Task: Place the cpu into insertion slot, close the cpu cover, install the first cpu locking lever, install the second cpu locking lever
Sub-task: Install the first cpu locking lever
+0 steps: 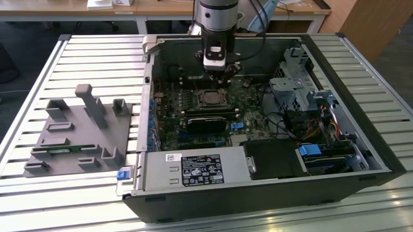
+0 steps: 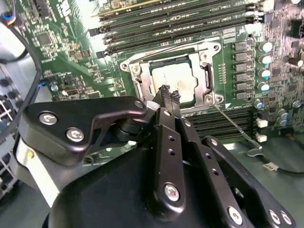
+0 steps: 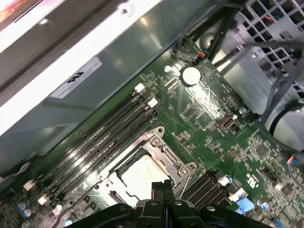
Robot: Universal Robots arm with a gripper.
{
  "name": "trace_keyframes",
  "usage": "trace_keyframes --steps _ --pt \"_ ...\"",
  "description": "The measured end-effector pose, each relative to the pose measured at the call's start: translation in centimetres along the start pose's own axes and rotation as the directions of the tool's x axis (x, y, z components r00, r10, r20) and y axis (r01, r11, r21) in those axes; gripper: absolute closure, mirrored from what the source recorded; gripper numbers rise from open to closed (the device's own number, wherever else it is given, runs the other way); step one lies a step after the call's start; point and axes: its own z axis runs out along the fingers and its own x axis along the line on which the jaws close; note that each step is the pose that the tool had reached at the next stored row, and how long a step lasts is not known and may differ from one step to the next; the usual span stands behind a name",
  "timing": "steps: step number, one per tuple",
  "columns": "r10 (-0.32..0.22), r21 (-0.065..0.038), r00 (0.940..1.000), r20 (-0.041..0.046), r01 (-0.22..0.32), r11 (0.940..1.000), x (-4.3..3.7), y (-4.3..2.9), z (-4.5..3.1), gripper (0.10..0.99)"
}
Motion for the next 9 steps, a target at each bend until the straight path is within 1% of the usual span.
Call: trace_keyframes --steps 5,9 --pt "-0.053 -0.004 0.9986 -0.0005 0.053 0.9986 0.00 -0.01 0.00 0.965" --pt "-0.093 -0.008 0.9957 -0.0008 0.093 0.9957 0.00 -0.01 0.00 0.965"
